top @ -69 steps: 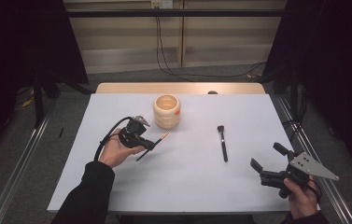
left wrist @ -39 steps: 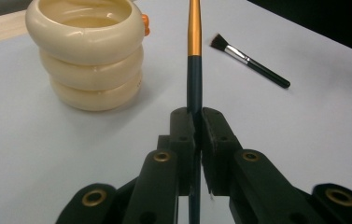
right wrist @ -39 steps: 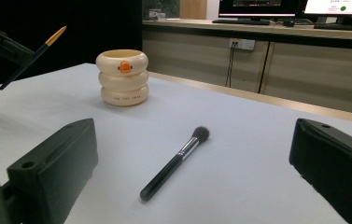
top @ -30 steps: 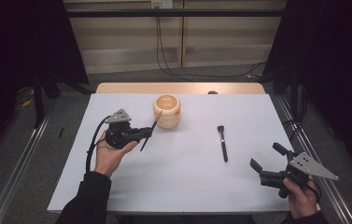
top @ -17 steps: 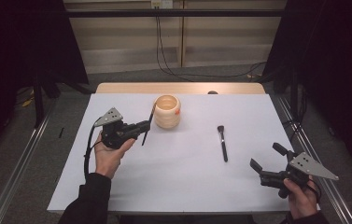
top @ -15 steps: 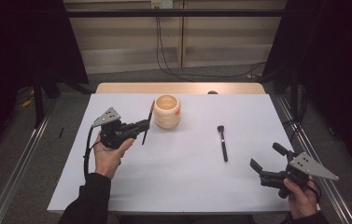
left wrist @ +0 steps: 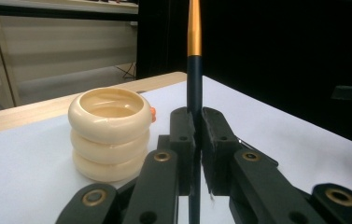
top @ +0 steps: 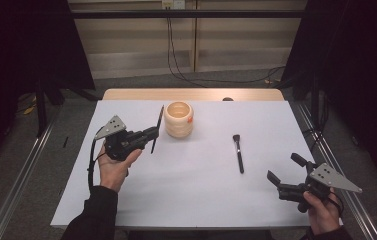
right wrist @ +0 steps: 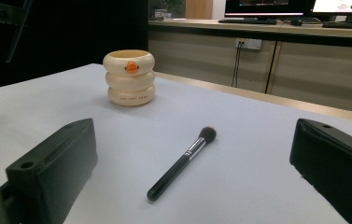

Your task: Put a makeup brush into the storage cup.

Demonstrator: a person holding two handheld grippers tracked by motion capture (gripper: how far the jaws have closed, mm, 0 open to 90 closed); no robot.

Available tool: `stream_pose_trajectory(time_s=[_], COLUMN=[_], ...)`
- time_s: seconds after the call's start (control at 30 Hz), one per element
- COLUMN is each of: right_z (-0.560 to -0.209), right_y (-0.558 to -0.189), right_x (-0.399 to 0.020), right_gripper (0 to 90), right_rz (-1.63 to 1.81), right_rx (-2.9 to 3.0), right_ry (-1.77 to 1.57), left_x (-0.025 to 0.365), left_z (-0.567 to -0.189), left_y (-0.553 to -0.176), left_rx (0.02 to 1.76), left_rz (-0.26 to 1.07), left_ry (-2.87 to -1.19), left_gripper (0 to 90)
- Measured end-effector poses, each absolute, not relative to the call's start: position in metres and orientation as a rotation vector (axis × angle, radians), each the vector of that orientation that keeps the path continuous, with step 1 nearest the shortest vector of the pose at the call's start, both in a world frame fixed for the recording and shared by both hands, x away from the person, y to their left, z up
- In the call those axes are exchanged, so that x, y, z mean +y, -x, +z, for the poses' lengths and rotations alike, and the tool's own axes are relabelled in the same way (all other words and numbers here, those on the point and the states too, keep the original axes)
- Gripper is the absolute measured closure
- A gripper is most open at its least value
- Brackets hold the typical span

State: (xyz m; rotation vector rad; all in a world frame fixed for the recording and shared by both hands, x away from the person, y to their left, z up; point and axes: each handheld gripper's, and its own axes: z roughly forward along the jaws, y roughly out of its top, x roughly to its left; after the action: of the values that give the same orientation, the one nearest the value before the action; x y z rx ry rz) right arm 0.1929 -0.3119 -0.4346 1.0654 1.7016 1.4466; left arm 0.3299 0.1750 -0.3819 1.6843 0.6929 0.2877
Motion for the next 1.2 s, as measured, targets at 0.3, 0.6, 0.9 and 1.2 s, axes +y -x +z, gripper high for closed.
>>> stream_pose_trajectory(time_s=[0.3, 0.6, 0.9, 1.2], right_z=[-0.432, -0.423, -0.415, -0.405], right_y=[-0.194, -0.2, -0.208, -0.219], right_x=[-0.309, -0.299, -0.283, -0.262], right_gripper=[0.0, 0.3, 5.0, 8.4], right_rz=[1.491, 1.563, 1.641, 1.69], right_rx=[1.734, 1.807, 1.881, 1.933], right_ry=[-1.021, -1.0, -0.958, -0.904], left_x=[0.172, 0.169, 0.163, 0.16], left_z=[-0.38, -0.377, -0.381, -0.382], left_y=[-0.323, -0.315, -0.308, -0.302], left_rx=[0.665, 0.66, 0.639, 0.637], left_rz=[0.274, 0.271, 0.249, 0.238], left_ry=[-1.679, -1.683, -1.691, -1.7], left_gripper=[83.9, 83.9, 84.0, 84.0])
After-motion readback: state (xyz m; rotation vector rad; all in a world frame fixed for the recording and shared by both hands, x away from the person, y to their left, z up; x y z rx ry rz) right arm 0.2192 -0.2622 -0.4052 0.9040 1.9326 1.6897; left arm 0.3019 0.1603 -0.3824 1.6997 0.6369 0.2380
